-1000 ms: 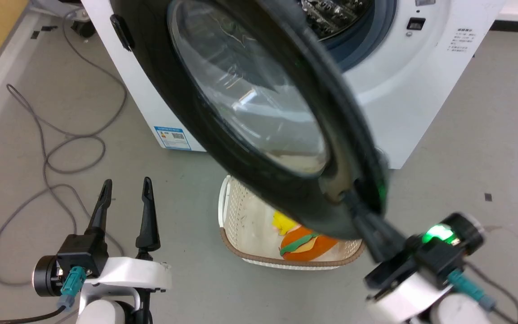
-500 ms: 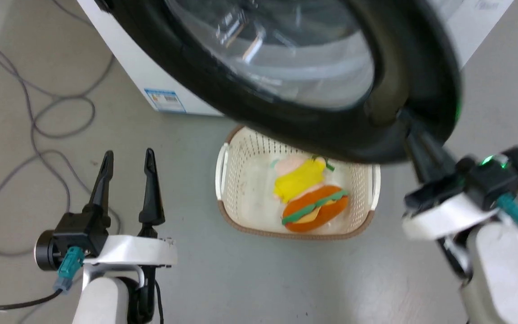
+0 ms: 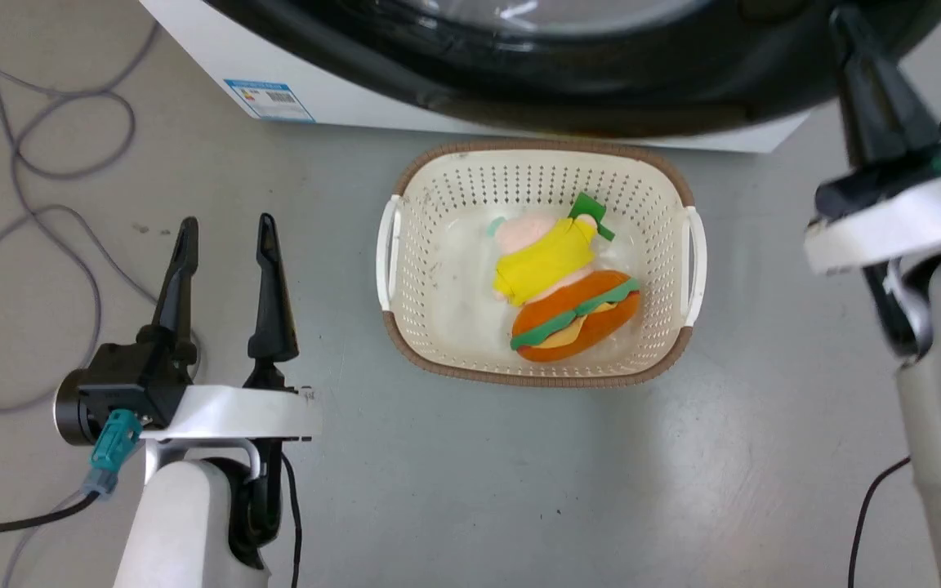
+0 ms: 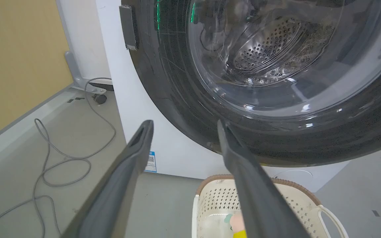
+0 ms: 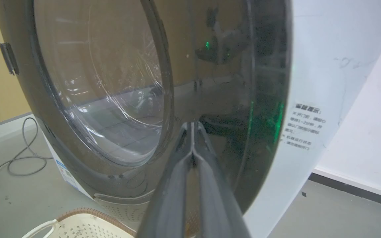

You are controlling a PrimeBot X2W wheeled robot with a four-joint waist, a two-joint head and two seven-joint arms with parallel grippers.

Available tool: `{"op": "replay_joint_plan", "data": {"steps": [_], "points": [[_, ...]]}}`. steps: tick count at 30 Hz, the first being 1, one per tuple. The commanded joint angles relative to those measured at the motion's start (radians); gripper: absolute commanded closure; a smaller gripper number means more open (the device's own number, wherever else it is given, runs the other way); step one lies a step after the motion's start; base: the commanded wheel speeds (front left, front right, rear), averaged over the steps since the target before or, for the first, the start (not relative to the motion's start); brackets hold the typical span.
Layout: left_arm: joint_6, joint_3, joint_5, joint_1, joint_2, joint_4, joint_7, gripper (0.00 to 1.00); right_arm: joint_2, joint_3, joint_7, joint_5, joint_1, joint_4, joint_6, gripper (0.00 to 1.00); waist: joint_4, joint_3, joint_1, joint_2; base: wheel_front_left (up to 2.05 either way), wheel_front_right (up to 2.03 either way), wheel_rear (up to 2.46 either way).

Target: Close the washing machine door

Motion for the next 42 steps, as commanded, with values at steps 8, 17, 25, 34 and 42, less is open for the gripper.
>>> {"op": "replay_joint_plan", "data": {"steps": [8,17,25,34,42], "points": [[-0.001,-0.005,-0.006,-0.031,0.001,-0.004,-0.005,0.0,-0.019,-0.049,-0.003,-0.004,-0.146,0.122,-0.002,1.0,0.003,0.031,-0.0001,0.0,0.0,0.0,0.0],[-0.001,0.0,-0.004,-0.033,0.001,-0.004,-0.005,0.0,-0.044,-0.072,-0.003,-0.048,-0.208,0.178,-0.002,1.0,0.002,0.041,-0.0001,0.0,0.0,0.0,0.0],[-0.002,0.011,-0.001,-0.03,0.001,0.005,-0.005,0.0,-0.046,-0.063,-0.003,-0.057,-0.206,0.193,-0.002,1.0,-0.012,0.02,-0.0001,0.0,0.0,0.0,0.0],[0.001,0.032,0.011,0.035,0.001,0.036,-0.005,0.0,-0.021,-0.082,-0.003,-0.049,-0.051,0.124,-0.002,0.0,-0.048,-0.12,-0.0001,0.0,0.0,0.0,0.0],[0.006,0.045,0.025,0.108,0.001,0.049,-0.005,0.0,0.03,-0.126,-0.003,-0.029,0.138,0.004,-0.002,0.0,-0.078,-0.244,-0.0001,0.0,0.0,0.0,0.0]]}}
